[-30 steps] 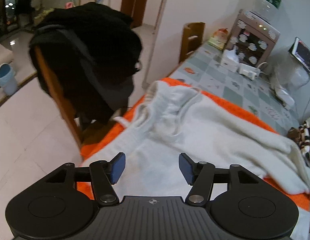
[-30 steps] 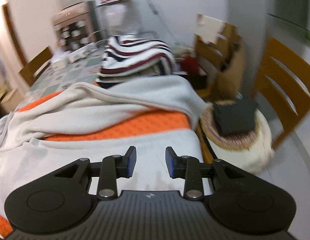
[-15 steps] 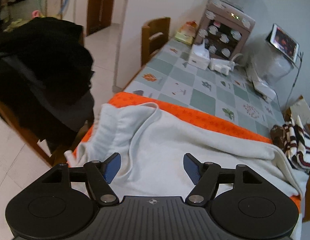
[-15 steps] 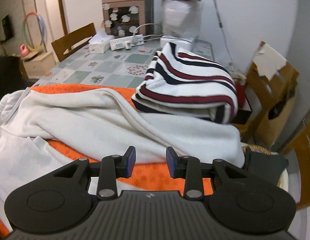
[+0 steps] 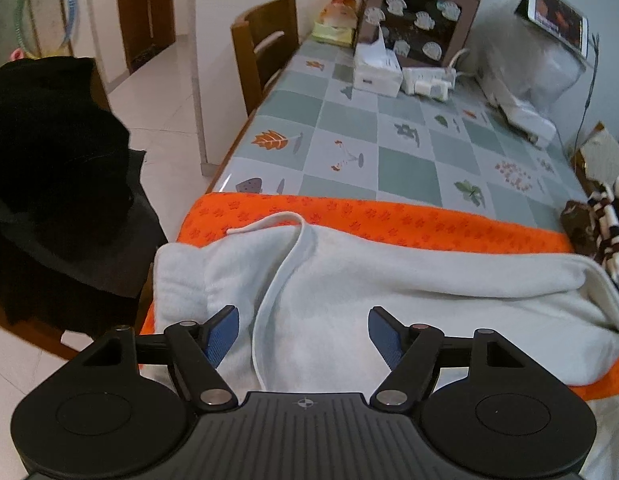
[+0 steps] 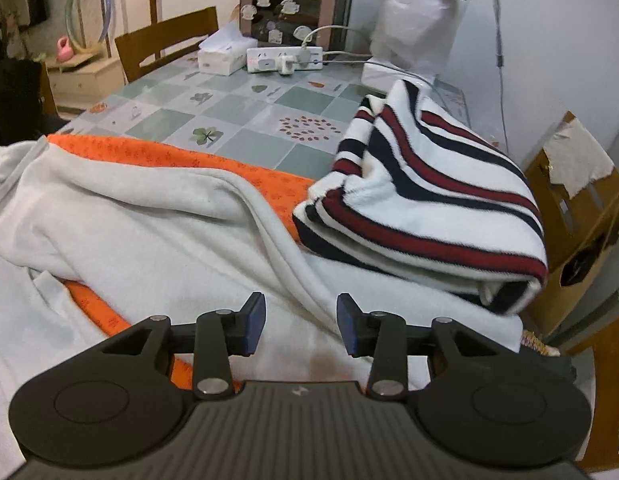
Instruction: Fold clothes
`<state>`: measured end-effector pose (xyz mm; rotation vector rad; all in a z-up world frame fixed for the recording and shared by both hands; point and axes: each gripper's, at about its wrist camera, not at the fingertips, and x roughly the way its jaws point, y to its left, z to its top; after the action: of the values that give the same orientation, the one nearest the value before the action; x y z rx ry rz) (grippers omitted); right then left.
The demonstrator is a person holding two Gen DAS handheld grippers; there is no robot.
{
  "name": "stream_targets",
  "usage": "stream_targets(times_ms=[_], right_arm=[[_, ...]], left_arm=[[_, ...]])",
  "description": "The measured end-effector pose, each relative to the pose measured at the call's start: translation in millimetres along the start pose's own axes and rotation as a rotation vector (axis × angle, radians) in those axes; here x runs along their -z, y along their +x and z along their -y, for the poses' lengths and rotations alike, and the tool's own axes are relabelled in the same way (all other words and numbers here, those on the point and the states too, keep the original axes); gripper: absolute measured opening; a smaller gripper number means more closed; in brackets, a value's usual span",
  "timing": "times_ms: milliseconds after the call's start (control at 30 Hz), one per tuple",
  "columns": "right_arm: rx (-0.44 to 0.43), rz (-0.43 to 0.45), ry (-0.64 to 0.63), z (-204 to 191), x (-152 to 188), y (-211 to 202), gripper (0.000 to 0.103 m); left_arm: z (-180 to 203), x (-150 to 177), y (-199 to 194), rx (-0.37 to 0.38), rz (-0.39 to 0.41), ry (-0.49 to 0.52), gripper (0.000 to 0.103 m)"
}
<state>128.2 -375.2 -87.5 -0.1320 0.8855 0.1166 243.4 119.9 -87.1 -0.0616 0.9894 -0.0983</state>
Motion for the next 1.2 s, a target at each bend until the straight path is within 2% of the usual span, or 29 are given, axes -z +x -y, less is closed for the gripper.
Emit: stream_targets(times_ms=[433,533,700,733,767,800,933,1067,1200], right_arm=[[0.010,-0.072,-0.067,-2.8,-18.5,39.1,0.047],[0.011,-0.089,-0.064,0.0,-19.3,46.2,0.048],[0.022,-0.123,-0.130,-3.8,-21.0,62.6,0.048],[0.024,-0.138,-0.141,-4.8,-21.5,67.1,0.046],[0.027,-0.151,-0.151,-5.8,-22.0,71.2,0.040],[0.033,-0.156,-0.159,-6.3,-22.1,72.5,0.009],[0.068,-0.120,-0.164,-4.0,-26.8,54.4,0.009],[0.103,-0.075,-0.119,6.5,-29.1,18.2,0.009],[0.112,-0.088,-0.099,7.1,-16.1,-1.8,0.009]], left_arm=[[31.4,-52.2,81.4,0.013,-0.059,0.283,0.074],[40.7,-63.1,97.8,0.036,-0.072,0.333,0.074],[56.5,-69.0,121.2,0.083,-0.087,0.408,0.073],[58.9,-68.5,124.0,0.107,-0.096,0.421,0.073],[61.0,-67.8,126.0,0.133,-0.104,0.435,0.073],[62.8,-67.0,126.6,0.159,-0.107,0.449,0.073],[68.6,-65.1,124.6,0.248,-0.117,0.474,0.073],[79.4,-62.3,126.1,0.296,-0.143,0.508,0.073],[96.3,-50.6,117.7,0.360,-0.164,0.576,0.073]])
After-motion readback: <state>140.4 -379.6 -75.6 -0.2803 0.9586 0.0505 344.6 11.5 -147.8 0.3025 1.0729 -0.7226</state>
